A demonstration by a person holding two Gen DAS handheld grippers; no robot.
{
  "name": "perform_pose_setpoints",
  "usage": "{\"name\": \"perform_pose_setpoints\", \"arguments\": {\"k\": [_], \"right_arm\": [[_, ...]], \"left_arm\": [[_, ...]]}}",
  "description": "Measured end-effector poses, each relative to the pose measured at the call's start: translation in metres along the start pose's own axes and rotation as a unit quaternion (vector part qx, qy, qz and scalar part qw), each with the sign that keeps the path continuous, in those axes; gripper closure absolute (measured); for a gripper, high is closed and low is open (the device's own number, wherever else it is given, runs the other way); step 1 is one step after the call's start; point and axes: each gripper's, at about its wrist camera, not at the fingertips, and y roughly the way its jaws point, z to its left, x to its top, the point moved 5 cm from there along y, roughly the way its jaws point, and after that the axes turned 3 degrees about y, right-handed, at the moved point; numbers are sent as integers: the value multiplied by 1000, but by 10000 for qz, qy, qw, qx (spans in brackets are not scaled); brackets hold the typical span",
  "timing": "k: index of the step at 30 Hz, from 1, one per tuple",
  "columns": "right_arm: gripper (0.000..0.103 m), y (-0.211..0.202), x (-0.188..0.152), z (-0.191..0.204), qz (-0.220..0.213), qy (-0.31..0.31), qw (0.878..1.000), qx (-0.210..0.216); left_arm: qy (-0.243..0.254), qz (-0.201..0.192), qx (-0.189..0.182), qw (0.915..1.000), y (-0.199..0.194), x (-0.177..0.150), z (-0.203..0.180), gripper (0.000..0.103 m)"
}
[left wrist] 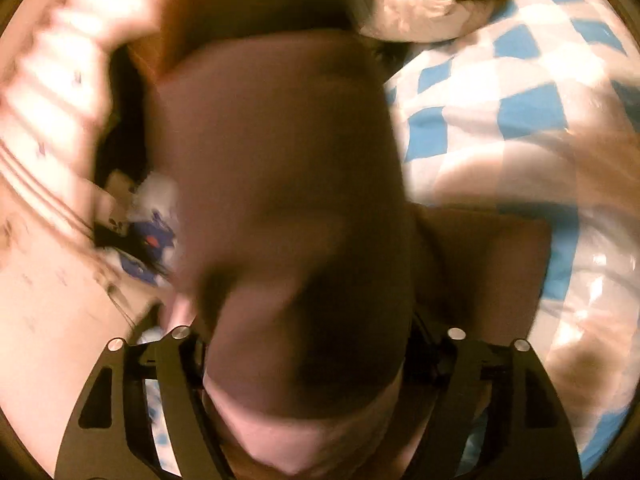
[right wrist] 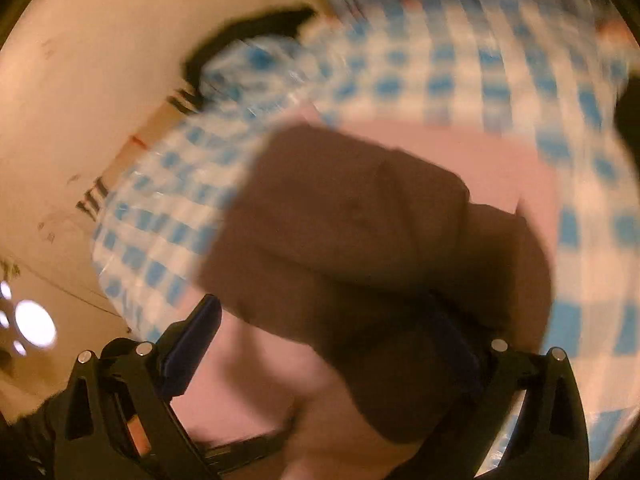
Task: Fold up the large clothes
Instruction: 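Release the brown edge with the left tool and open both tools above the jacket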
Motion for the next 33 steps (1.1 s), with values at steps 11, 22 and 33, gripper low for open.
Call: {"name": "perform_pose_setpoints", "arguments": {"k": [11,22,33], "right_arm": [[9,-7,-60,-43,-1159,477,9917,301],[9,-19,-88,-35,-1952,337,9802,-5],[9,-4,-74,-30,-1578,-21,9872,-222]], "left_arm": [[-3223,-1151,-405,9387,-84,-58,176,13],[-5983,174,-1708,7826,112,-113,162,11],[-5773,169,-1135,8084,95,-118,146,10]]}}
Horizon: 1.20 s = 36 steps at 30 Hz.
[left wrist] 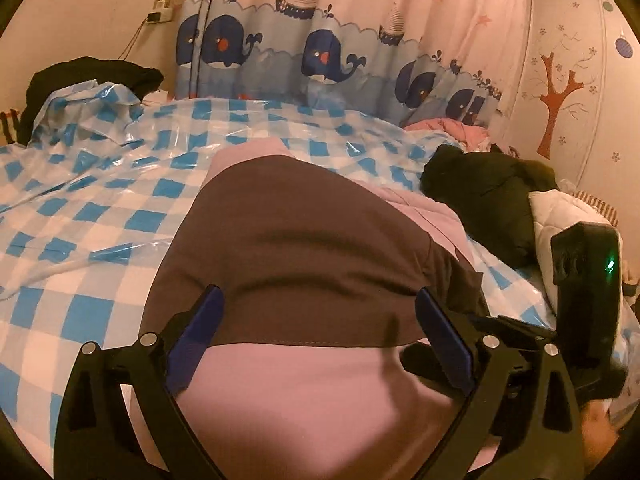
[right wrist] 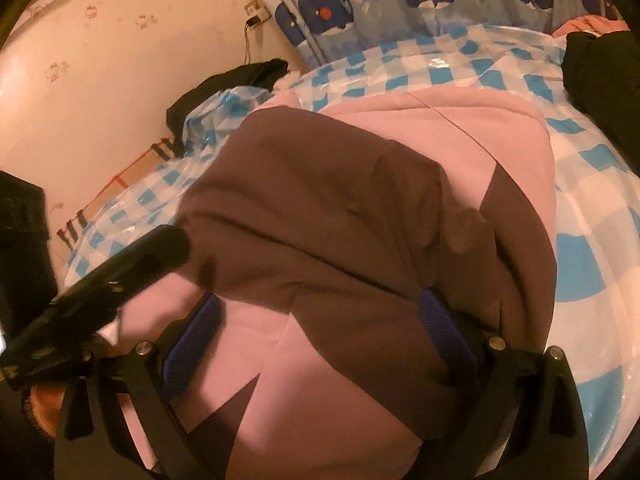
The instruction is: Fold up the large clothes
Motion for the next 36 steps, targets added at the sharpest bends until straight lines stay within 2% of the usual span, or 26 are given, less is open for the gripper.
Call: {"name": "perform_pose_setpoints", "arguments": {"k": [2,4,6,8,10,13,14,16,18,19,20,22,23,24,25,26,28,29,30,32,33,34,36], "right_arm": [[9,-15,-2,7,162,-113,9997,-165],[9,-37,1,7,63,224,9996,-150],[8,-65,14,-1,-386,581,9953,-678],[7,-75,33,-12,-615,959,9898,-860],[7,-60,48,-20,-463,1251,9845,-1141],[5,18,45,-38,410,1286,9756,-1731],[4,48,40,-46,551,1256,9781,-1563],[4,65,42,-65,510,1715,9780,-1074],[4,69,44,-67,514,1654,9799,-993],[4,66,42,-67,511,1641,9803,-977],[5,61,39,-67,470,1579,9821,-916],[5,57,32,-71,372,1607,9835,-739],[4,57,29,-76,322,1724,9828,-571],[4,59,29,-79,313,1790,9821,-502],[4,61,30,-79,290,1813,9816,-519],[4,62,35,-76,245,1817,9815,-549],[4,66,38,-67,77,1863,9808,-572],[4,65,37,-60,-42,1909,9804,-493],[4,66,36,-54,-91,1889,9812,-376],[4,73,35,-43,-61,1763,9843,72],[4,80,34,-37,1,1705,9849,314],[4,85,34,-34,61,1649,9854,411],[4,90,38,-31,265,1521,9876,298]], "left_arm": [[-20,-13,-7,10000,-3,5,0,11],[106,-15,123,9999,-1,1,-1,10],[73,-71,143,9998,-1,2,-1,10],[44,-68,131,9999,0,3,1,10],[35,-82,119,9999,-2,2,1,10],[-74,-154,157,9997,-3,5,4,9],[-168,-175,223,9995,-1,8,7,9],[-560,-38,63,9984,8,14,18,9],[-715,250,-223,9969,9,25,23,9],[-811,344,-489,9949,2,33,28,9],[-852,289,-573,9943,-7,40,34,9],[-628,-385,20,9973,-38,57,66,9],[-582,-589,337,9960,-44,59,83,9],[-660,-617,344,9953,-42,59,97,9],[-857,-484,286,9947,-33,54,110,9],[-1335,-71,-72,9910,-13,41,124,9],[-2021,762,-774,9733,16,14,125,10],[-1988,922,-799,9724,17,6,119,10],[-1532,618,-685,9839,-3,7,105,10],[-923,556,-438,9932,-25,4,84,10],[-687,594,-184,9957,-32,2,78,10],[-565,652,-91,9962,-32,1,77,10],[-25,647,294,9975,-30,11,74,9]]}}
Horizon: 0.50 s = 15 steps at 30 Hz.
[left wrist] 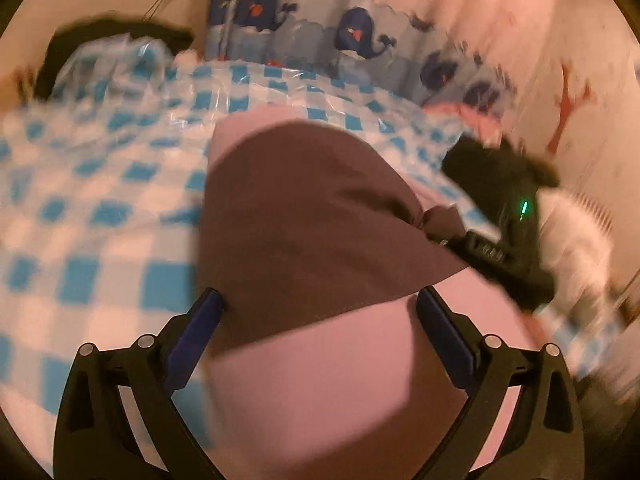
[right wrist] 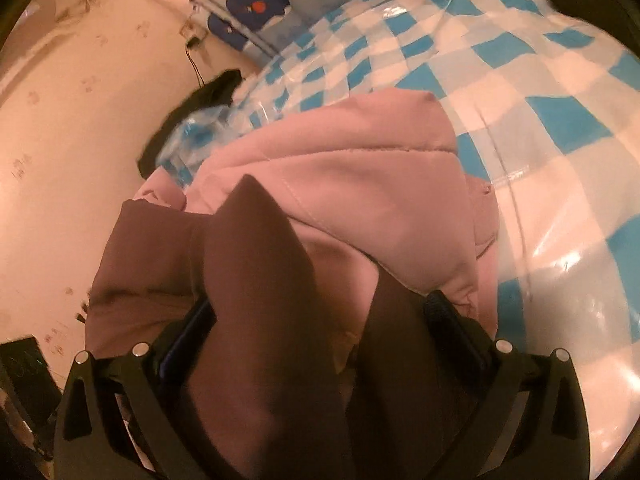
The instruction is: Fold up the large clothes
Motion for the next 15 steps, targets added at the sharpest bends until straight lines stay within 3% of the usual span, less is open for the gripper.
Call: {"name": "perform_pose_setpoints", "arguments": {"k": [1,2,4,6,8,9,11,12,13,14,15], "right_arm": [[5,1,2,2,149,-78,9998,-87],[5,-3,6,6,379,-272,9985,-287],[5,-22,9,15,396,-496,9959,-647],[5,-61,3,37,-9,-1087,9881,-1088],[5,-102,-16,62,-376,-1799,9724,-1439],[5,-118,-30,70,-439,-2023,9670,-1486],[5,-132,-63,73,-221,-2385,9559,-1698],[5,-127,-78,64,-1,-2426,9490,-2012],[5,-118,-91,50,231,-2241,9518,-2083],[6,-103,-104,28,539,-1785,9652,-1835],[6,-100,-110,18,604,-1630,9701,-1693]], "left_arm": [[121,-138,307,9994,-5,7,-2,9],[160,-343,361,9986,-14,16,-11,9],[289,-450,96,9985,-23,24,-30,9],[678,-300,-67,9972,-13,23,-57,9],[941,98,-48,9955,8,9,-71,8],[1041,40,50,9945,15,2,-76,8],[1079,7,104,9941,19,0,-79,8],[1093,58,9,9940,21,-1,-80,8],[1179,158,-105,9928,24,-4,-85,8],[1363,225,-57,9904,21,-10,-89,8],[1676,291,65,9854,19,-12,-100,8]]}}
